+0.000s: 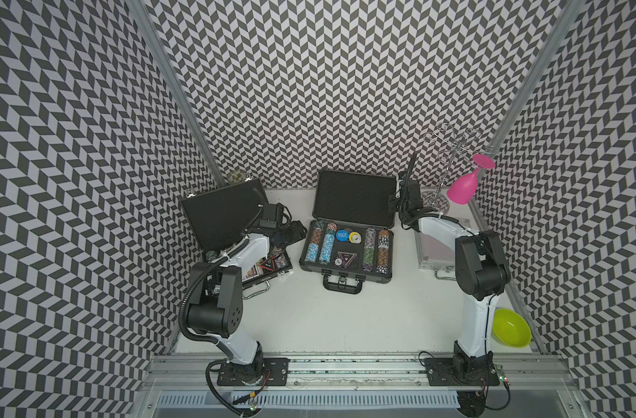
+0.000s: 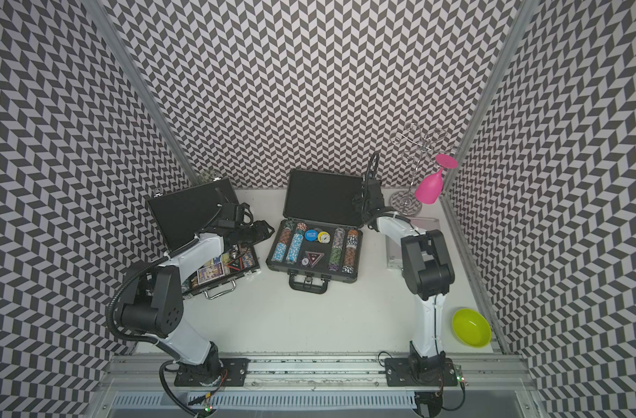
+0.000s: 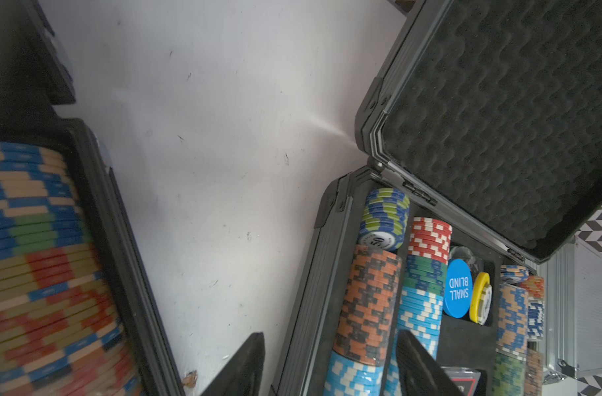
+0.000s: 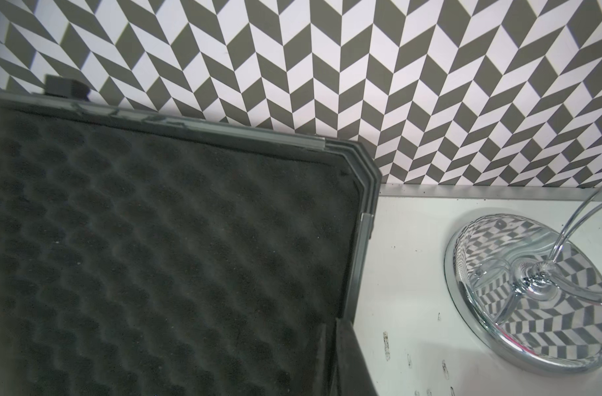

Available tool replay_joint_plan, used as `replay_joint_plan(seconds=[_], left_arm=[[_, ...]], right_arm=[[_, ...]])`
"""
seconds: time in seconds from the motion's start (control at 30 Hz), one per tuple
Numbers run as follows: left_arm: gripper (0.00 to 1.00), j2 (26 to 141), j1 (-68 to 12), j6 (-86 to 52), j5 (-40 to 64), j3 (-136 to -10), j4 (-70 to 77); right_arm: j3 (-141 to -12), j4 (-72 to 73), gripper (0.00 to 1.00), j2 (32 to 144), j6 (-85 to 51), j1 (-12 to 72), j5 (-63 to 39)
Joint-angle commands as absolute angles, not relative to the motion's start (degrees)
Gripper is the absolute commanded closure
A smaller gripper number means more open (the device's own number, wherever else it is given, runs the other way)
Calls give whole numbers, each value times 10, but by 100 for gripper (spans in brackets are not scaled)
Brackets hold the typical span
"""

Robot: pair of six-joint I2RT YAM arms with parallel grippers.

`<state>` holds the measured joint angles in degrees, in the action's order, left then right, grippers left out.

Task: Close the poker set cases
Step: Close the lid of the poker set case.

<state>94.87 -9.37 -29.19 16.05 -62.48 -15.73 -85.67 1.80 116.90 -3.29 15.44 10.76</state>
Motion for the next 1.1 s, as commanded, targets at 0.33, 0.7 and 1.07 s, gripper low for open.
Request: replay_joint_plan(seconds=[0.33, 0.7, 1.07], left_arm=[[36, 925, -110, -281, 138, -614, -166], [36, 917, -149, -290, 138, -573, -158], [36, 915, -150, -279, 116, -597, -177]], right_arm=[[-874, 52, 100, 1205, -25, 160, 56], [-913, 88, 100, 1216, -16, 160, -14], [-896, 53, 70, 1176, -55, 161, 6]])
